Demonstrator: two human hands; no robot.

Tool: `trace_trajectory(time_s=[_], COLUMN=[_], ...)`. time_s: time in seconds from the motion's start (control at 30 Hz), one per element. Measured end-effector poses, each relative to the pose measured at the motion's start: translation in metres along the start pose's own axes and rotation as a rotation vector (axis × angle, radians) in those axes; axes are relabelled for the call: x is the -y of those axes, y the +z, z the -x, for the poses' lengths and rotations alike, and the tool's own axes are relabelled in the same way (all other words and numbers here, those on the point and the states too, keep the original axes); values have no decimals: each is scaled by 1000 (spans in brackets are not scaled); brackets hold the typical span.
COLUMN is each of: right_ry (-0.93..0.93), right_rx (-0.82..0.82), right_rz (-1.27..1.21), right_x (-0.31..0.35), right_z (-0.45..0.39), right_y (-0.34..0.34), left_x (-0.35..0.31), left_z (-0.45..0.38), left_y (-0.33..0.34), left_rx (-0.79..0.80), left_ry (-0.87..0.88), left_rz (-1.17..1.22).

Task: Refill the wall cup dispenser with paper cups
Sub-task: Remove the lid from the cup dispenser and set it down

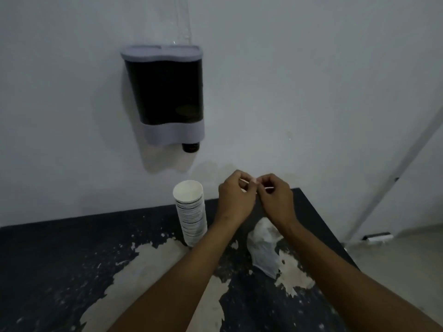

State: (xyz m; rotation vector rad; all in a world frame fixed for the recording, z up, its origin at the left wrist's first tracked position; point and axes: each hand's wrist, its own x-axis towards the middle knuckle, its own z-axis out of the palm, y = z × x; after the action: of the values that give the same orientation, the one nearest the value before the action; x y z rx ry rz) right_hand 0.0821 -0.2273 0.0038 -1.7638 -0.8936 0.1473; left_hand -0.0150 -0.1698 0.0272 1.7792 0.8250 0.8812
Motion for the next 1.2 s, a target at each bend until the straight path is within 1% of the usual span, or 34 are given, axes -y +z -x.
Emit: trace_trajectory(time_s=[0.2,0.3,0.4,0.53,0.63,0.67,0.73,0.83,0.9,0.97,1.07,1.2], right_ry=[-135,-185,-235,-325,-338,-316,-271,-262,-263,-254,-232,-237], right_rx=[0,-3,-26,-18,75,110,162,252,324,375,371,282], right_rz=[-51,-76,-94,21,229,276,301,284,287,290,250,136], right_x=[90,128,167,207,217,219,221,227,231,233,237,244], right_z=[-42,-62,-87,-125,-147,-152,-159,-163,-163,-164,-165,-164], right_y=[11,21,29,37,42,43,46,47,47,51,54,49], left_x=[-58,-78,-97,-123,-131,-134,-138,-142,-142,-141,-138,-136], left_z=[-38,-61,-89,-117,-134,-138,-143,-145,-146,-145,-148,-154], left_y=[-65,-102,-139,-186,-213,-220,-230,-238,-236,-231,-230,-242], left_rx=[-108,-173,-271,-400,-468,-476,-433,-310,-232,-191,-219,-345], left_ry=[88,117,167,199,184,160,96,-4,-38,-53,-54,18], left_rz=[37,-30,-140,-301,-346,-377,-407,-351,-294,-229,-175,-71])
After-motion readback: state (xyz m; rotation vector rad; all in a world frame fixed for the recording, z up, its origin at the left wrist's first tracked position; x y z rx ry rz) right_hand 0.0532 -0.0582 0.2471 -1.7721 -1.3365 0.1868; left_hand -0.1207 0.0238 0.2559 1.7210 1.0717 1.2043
